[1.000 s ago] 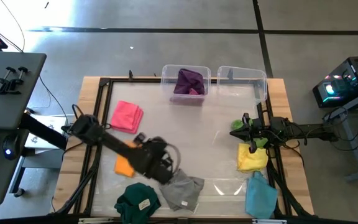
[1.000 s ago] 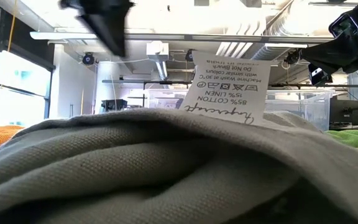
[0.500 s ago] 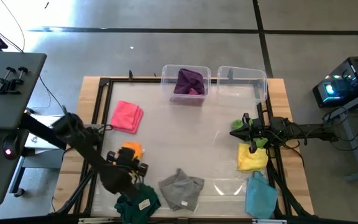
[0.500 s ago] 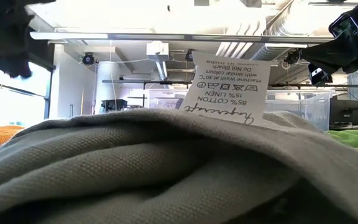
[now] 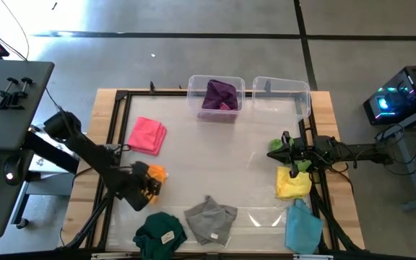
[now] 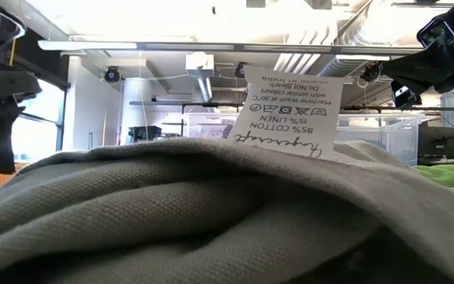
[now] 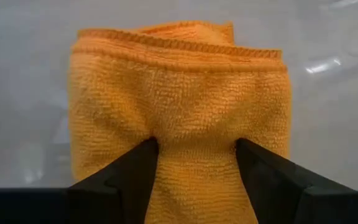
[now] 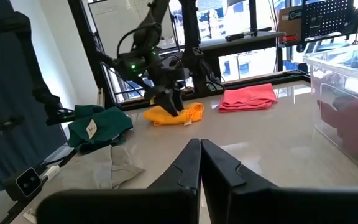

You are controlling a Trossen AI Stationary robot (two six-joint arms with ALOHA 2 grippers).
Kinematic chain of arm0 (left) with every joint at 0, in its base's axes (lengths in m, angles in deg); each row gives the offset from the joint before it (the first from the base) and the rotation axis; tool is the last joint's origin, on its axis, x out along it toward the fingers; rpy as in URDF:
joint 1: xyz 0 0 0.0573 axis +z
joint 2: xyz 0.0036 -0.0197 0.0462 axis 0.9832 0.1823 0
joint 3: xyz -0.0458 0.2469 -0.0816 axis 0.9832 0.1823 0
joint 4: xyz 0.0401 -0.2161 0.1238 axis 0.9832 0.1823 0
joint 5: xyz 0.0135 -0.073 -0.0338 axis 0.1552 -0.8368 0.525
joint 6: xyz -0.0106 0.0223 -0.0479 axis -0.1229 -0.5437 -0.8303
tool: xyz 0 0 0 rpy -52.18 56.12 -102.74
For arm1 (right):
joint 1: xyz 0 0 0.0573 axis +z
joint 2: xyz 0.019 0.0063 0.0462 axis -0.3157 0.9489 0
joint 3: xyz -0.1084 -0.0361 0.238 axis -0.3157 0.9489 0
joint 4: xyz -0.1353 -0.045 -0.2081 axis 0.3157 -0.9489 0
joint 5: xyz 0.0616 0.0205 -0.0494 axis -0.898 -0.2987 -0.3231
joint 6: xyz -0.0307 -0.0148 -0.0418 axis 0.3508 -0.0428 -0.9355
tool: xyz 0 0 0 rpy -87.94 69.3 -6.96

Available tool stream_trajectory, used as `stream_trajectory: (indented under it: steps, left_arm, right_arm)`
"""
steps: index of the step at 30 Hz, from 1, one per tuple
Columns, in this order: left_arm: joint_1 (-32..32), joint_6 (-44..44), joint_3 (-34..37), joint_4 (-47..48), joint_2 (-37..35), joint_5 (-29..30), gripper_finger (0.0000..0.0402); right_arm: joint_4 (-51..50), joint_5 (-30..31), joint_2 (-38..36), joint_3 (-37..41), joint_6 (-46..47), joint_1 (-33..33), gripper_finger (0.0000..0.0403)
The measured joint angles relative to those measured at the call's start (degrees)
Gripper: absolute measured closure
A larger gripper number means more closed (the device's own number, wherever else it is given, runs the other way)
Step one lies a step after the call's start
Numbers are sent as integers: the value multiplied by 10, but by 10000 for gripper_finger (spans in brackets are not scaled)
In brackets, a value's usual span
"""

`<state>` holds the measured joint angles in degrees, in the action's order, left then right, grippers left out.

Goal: Sort towels by color in basket
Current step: Put the orange towel into the right transparent bin

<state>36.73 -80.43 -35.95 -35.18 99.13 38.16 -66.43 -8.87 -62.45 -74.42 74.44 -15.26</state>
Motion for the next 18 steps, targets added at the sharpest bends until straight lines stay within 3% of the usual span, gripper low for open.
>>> stream_trajectory:
  steps: [6,9,13,18]
  left_arm:
    - [30,138,13,-69,5,8,240]
    - [43,210,14,-101,6,18,295]
    - [52,405,17,-188,9,67,378]
    - [77,567,16,-287,8,141,384]
  right_arm:
    - [0,0,0,0,0,0,400]
    - [0,0,0,0,-6,0,400]
    - [3,6,0,0,-16,0,400]
    - [14,7,0,0,15,0,400]
